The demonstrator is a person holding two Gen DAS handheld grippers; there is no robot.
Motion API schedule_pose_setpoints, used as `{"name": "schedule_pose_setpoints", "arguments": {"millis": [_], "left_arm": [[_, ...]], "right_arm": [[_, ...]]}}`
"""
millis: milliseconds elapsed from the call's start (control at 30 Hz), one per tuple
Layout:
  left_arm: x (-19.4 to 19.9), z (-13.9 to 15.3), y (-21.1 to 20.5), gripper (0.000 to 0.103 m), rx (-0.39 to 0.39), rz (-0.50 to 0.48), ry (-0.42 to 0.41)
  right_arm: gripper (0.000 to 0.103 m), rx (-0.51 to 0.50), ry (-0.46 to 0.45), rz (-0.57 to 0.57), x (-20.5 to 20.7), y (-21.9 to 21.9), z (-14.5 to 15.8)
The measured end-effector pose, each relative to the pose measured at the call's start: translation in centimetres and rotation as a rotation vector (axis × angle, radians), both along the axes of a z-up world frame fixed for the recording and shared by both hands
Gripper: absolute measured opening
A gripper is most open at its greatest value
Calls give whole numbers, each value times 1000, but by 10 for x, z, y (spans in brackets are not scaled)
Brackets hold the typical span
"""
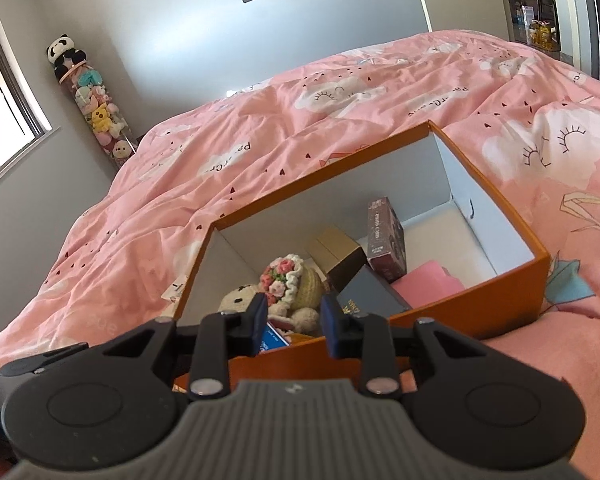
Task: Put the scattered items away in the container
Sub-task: 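Open both grippers to release the card pack and gold box and withdraw, then move both grippers back toward the pink pouch and mirror beside the box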
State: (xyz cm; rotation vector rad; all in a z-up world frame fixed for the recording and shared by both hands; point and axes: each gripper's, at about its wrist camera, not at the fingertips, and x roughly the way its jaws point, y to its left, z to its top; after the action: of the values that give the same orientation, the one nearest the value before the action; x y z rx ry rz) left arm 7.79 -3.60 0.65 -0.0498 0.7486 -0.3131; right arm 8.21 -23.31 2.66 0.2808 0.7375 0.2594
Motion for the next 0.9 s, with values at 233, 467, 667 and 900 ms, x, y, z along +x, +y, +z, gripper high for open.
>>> {"name": "schedule_pose_setpoints", "arguments": {"millis": [233, 467, 667, 900], "left_arm": [[7, 3, 20, 50, -28, 65, 22], [23, 8, 55, 50, -19, 160, 98], [29, 6, 98, 50, 4, 249, 167], [34, -8, 130, 50, 3, 290, 241]], "right_arm": [[34, -13, 0, 36, 4, 8, -3], [35, -8, -37, 142, 9, 34, 5], [44, -27, -63, 273, 7, 72, 1], [40, -122, -63, 401, 12, 113, -9]]}}
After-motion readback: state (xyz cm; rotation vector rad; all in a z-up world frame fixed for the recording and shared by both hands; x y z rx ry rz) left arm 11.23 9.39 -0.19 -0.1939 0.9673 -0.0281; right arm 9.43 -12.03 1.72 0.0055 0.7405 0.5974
